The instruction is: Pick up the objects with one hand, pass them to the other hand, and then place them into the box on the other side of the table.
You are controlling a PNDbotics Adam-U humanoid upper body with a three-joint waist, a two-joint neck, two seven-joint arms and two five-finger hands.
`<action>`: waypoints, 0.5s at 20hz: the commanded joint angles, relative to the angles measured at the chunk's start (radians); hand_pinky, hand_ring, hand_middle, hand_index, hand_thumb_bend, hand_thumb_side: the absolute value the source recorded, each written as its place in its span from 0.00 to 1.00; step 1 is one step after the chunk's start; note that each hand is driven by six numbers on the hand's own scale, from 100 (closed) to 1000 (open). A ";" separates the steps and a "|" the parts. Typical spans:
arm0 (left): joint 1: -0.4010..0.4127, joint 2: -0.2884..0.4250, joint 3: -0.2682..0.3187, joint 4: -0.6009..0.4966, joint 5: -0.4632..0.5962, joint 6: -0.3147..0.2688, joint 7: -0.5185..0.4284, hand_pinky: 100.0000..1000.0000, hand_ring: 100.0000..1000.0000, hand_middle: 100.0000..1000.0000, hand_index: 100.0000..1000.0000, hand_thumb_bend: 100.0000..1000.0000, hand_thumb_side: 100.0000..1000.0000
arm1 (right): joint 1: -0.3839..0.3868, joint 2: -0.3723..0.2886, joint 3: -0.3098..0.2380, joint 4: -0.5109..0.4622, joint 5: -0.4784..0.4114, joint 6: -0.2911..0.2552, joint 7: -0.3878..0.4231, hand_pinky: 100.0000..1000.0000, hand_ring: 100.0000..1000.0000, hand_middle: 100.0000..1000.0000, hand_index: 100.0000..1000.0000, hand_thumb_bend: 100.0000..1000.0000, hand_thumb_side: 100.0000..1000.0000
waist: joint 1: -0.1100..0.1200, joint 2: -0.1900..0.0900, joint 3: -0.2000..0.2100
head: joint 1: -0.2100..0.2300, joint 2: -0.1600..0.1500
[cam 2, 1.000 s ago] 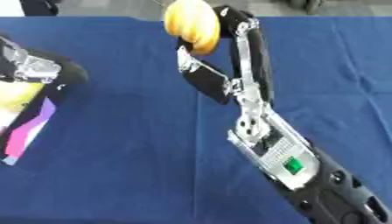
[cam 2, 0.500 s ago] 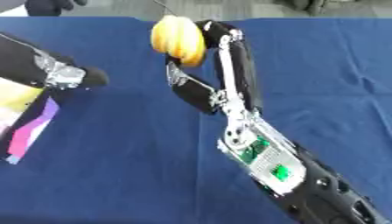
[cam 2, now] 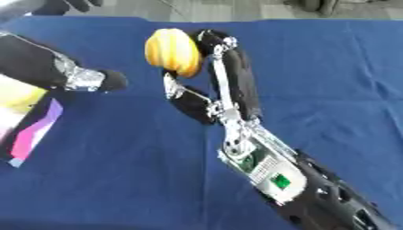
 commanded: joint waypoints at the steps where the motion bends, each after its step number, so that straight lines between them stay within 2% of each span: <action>1: -0.026 -0.010 0.002 -0.006 -0.009 0.109 -0.087 0.84 0.79 0.76 0.89 0.66 0.38 | -0.021 0.014 0.002 -0.003 0.023 -0.009 0.010 0.69 0.47 0.38 0.53 0.00 0.00 | 0.003 -0.016 0.004 | 0.004 -0.007; 10: -0.033 -0.061 0.000 -0.002 -0.003 0.134 -0.110 0.84 0.78 0.76 0.87 0.67 0.39 | -0.033 0.029 0.022 0.006 0.088 -0.047 0.031 0.69 0.47 0.39 0.53 0.00 0.00 | 0.000 -0.007 0.004 | 0.014 -0.008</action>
